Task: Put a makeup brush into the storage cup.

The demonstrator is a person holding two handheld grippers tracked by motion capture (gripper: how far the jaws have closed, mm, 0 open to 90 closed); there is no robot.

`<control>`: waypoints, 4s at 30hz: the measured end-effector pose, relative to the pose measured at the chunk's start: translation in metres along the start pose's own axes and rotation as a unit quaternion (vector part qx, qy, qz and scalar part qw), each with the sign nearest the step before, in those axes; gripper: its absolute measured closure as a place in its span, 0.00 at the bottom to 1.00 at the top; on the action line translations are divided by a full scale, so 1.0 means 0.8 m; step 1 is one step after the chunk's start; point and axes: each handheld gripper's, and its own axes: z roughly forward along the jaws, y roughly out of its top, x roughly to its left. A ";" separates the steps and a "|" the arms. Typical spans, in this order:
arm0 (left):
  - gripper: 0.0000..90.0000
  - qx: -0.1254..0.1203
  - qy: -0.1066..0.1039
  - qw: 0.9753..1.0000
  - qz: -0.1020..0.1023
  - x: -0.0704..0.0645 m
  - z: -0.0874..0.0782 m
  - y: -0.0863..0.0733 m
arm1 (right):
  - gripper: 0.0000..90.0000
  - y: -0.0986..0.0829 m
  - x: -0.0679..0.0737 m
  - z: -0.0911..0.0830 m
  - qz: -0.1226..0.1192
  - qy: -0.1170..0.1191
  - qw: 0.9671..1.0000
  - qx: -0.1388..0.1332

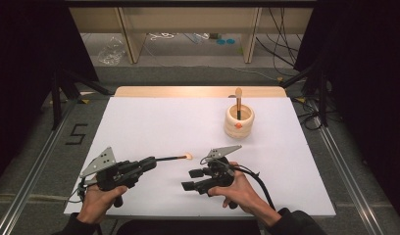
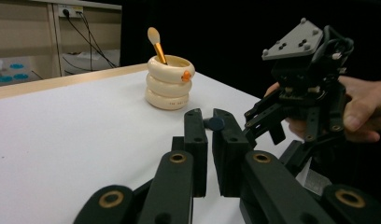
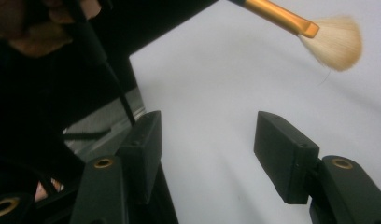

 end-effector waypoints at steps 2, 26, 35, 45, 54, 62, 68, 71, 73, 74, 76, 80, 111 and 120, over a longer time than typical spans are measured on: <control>0.94 -0.004 -0.005 1.000 0.011 0.000 0.001 0.001 | 0.47 -0.002 -0.002 0.004 0.003 -0.003 1.000 -0.015; 0.94 -0.037 -0.020 0.999 0.003 -0.010 0.005 0.001 | 0.42 0.002 -0.003 0.025 0.080 0.056 0.982 -0.159; 0.94 -0.033 -0.025 0.999 0.002 -0.011 0.007 -0.003 | 0.43 0.006 -0.006 0.021 0.092 0.052 0.975 -0.198; 0.94 -0.016 -0.031 0.999 0.000 -0.010 0.010 -0.008 | 0.45 0.011 -0.011 0.009 0.093 0.054 0.965 -0.237; 0.94 0.001 -0.041 0.999 -0.003 -0.010 0.017 -0.016 | 0.59 0.010 -0.016 0.004 0.118 0.060 0.957 -0.259; 0.94 0.021 -0.051 0.998 -0.001 -0.017 0.030 -0.026 | 0.82 0.011 -0.014 0.001 0.122 0.082 0.950 -0.277; 0.94 0.032 -0.049 0.998 -0.012 -0.020 0.034 -0.029 | 0.89 0.010 -0.013 0.001 0.115 0.092 0.949 -0.280; 0.93 0.041 -0.053 0.998 -0.017 -0.020 0.036 -0.030 | 0.91 0.011 -0.011 0.000 0.115 0.096 0.949 -0.278; 0.92 0.048 -0.057 0.997 -0.014 -0.020 0.038 -0.032 | 0.92 0.012 -0.009 0.000 0.105 0.096 0.951 -0.274; 0.92 0.052 -0.055 0.997 -0.012 -0.021 0.039 -0.033 | 0.92 0.012 -0.008 0.001 0.101 0.097 0.952 -0.273; 0.90 0.055 -0.059 0.997 -0.007 -0.020 0.039 -0.033 | 0.92 0.013 -0.007 0.001 0.088 0.095 0.954 -0.270; 0.90 0.055 -0.063 0.996 -0.011 -0.021 0.041 -0.034 | 0.92 0.013 -0.006 0.001 0.089 0.096 0.954 -0.270; 0.67 0.076 -0.046 0.996 0.002 -0.018 0.040 -0.035 | 0.93 0.020 -0.004 -0.011 0.023 0.042 0.966 -0.253; 0.66 0.088 -0.035 0.995 0.014 -0.018 0.040 -0.036 | 0.93 0.023 -0.004 -0.020 -0.011 0.015 0.971 -0.239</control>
